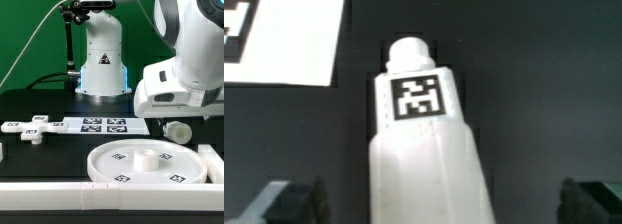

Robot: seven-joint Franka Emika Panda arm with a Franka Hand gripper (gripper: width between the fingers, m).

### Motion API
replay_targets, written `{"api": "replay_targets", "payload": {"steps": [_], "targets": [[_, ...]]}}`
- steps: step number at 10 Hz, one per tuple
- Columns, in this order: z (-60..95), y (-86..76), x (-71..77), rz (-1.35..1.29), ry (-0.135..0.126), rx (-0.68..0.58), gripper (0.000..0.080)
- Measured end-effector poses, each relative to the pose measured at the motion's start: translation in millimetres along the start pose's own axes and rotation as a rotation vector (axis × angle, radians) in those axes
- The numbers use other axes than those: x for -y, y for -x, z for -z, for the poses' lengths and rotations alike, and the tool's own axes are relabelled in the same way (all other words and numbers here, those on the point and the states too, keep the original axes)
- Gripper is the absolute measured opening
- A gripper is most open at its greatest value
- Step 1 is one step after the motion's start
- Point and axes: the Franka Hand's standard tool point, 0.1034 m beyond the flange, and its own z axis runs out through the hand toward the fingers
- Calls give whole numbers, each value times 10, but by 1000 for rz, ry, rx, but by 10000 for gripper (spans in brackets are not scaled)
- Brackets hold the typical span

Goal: Assemble round table

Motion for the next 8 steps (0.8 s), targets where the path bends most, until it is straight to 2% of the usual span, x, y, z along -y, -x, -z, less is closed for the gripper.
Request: {"api": "replay_targets", "payload": {"steps": [2,4,5,6,8], "targets": [[-13,13,-6,-3,-2,13,649],[-66,56,-5,-1,2,105,649],[-70,20,-6,0,0,167,649],[-59,-63,-15,-2,-5,181,649],[-61,-113,-25,-5,-9,167,649]]}}
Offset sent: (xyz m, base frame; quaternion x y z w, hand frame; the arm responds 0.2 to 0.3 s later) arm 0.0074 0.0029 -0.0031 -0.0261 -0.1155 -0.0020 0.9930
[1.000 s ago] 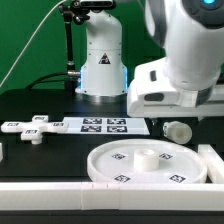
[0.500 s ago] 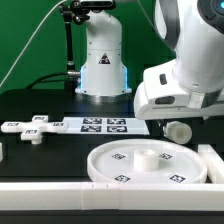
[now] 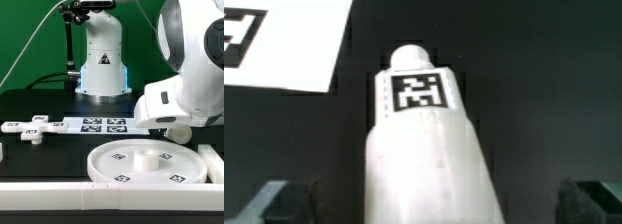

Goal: Assemble round table

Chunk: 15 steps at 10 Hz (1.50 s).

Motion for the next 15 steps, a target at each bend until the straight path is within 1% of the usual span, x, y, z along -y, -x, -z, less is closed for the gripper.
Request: {"api": "replay_targets", "payload": {"steps": [2,4,8,9,10,11,14,15], "targets": [[-79,-69,4,0,-1,-11,649],[-191,-81,-7,-5,0,-16,649],[-230,-80,-61,-10,-3,-12,649],[-239,-76,-56,-10,-2,-10,515],[-241,-76,-52,-9,-1,-10,515],[-241,-76,-51,-9,-1,-10,406],[-235,-74,-53,-4,-3,-10,407],[-195,-65,-70,17,-8,-14,407]]}}
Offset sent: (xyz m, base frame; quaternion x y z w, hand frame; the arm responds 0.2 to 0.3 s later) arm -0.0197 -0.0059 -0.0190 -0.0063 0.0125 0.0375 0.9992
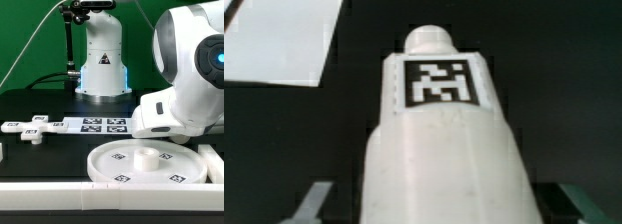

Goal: Assemble round table

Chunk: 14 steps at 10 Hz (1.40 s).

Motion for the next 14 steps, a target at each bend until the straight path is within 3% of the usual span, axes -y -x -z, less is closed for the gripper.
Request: {"api": "replay_targets", "payload": {"steps": [5,8,10,11,14], "targets": [[650,438,-169,60,-31,62,409],[687,391,-172,58,-32,22,409],[780,145,-251,130,-32,-166,409],[848,218,-330,142,-32,-188,409],[1330,170,-485,165,-24,-382,409]]}}
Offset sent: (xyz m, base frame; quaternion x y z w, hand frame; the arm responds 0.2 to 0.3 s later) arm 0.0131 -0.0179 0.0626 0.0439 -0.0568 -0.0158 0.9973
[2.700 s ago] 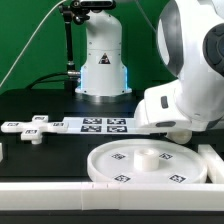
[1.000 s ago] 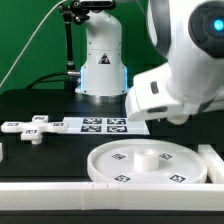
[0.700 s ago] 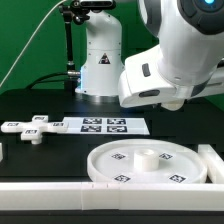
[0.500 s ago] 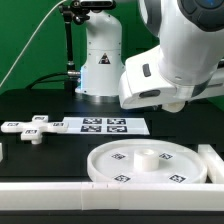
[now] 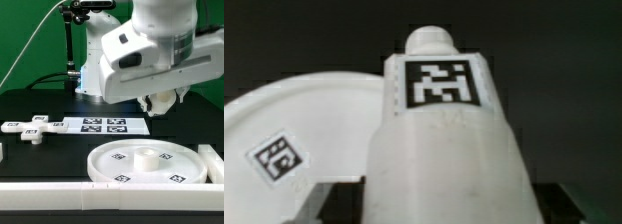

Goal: Assemble round table

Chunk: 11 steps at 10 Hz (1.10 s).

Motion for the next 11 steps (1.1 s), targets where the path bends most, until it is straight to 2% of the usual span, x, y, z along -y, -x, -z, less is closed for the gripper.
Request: {"api": "replay_targets", "payload": {"steps": [2,4,5,8,10,11], "targets": [[79,-67,53,-9,29,-141,409],[100,-99,-4,-18,53,-294,409],[184,-141,-54,37,81,-372,409],[451,-313,-327,125,160,-594,409],[403,-309,-392,119,189,-686,409],[451,-331,-455,123,219,-759,409]]}}
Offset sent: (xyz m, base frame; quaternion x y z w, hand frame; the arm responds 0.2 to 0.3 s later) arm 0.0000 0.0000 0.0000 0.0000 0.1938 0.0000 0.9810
